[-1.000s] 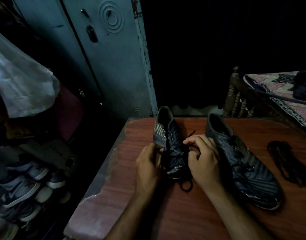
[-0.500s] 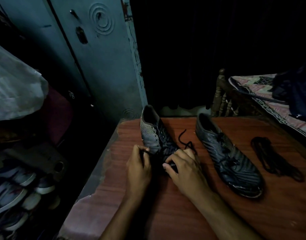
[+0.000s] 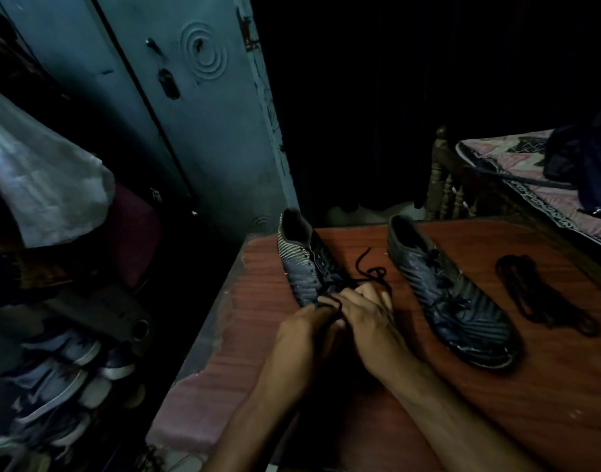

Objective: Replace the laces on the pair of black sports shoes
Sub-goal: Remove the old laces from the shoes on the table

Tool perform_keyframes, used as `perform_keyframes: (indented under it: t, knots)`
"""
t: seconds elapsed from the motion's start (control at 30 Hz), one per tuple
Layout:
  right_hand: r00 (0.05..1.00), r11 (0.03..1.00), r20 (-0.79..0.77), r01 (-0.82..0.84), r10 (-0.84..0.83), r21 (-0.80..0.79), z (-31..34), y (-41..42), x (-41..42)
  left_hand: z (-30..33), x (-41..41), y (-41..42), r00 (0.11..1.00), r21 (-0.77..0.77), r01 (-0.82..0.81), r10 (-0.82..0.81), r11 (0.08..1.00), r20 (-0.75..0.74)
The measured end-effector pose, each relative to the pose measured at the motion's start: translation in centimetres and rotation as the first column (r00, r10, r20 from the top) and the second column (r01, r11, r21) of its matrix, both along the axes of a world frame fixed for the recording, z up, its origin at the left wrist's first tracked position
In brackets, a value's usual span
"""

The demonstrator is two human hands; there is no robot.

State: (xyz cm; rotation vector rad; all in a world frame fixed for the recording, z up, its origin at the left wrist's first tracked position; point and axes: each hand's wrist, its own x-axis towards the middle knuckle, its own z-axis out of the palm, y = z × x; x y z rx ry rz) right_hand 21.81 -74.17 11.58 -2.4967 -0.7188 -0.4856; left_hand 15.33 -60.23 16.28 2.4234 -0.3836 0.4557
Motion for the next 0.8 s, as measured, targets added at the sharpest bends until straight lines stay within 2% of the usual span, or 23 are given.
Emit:
perform_keyframes:
  t: [0.1, 0.17, 0.23, 0.33, 0.4, 0.47, 0.57, 0.67, 0.7, 0.8]
  knots:
    - [0.999, 1.0, -0.022, -0.027, 0.027, 0.006, 0.1, -0.2, 0.1, -0.2, -0.5, 0.8, 0.991, 0.005, 0.125, -0.124, 0.992, -0.045]
    - [0.999, 0.999, -0.013, -0.033, 0.033, 0.031, 0.2, 0.0, 0.0, 0.0, -0.9, 1.8, 0.968, 0.061, 0.23, -0.222, 0.971, -0.116]
    - [1.0, 0.998, 0.001, -0.026, 0.026, 0.055, 0.1, 0.3, 0.1, -0.1, -1.1, 2.8, 0.965, 0.071, 0.245, -0.236, 0.967, -0.116]
    - [1.0, 0.981, -0.013, 0.015, -0.012, 0.195, -0.1, 0.3, 0.4, -0.8, 0.3, 3.6, 0.999, -0.035, -0.049, 0.049, 0.998, 0.004]
    - [0.996, 0.937, -0.088, 0.02, 0.012, 0.349, -0.2, -0.1, 0.6, -1.4, 2.4, 3.5, 0.971, -0.038, -0.238, 0.239, 0.97, 0.009]
    - [0.992, 0.905, -0.115, 0.0, 0.054, 0.426, 0.0, -0.3, 0.6, -1.5, 4.5, 2.9, 0.946, 0.049, -0.322, 0.324, 0.945, -0.028]
    - [0.994, 0.917, -0.091, -0.02, 0.061, 0.397, -0.4, -0.1, 0.8, -0.8, 6.4, 1.8, 0.9, 0.185, -0.394, 0.419, 0.9, -0.12]
    - [0.992, 0.923, -0.129, 0.052, -0.003, 0.382, -0.5, -0.1, 0.9, -0.9, 6.5, 1.2, 0.88, 0.289, -0.424, 0.466, 0.858, -0.09]
    - [0.986, 0.922, -0.164, 0.077, -0.015, 0.38, -0.4, -0.1, 1.0, -1.2, 6.4, 1.2, 0.885, 0.242, -0.428, 0.458, 0.871, -0.083]
    - [0.973, 0.924, -0.231, 0.115, -0.03, 0.364, -0.2, -0.5, 1.4, -2.5, 5.6, 1.4, 0.91, -0.094, -0.407, 0.394, 0.909, -0.129]
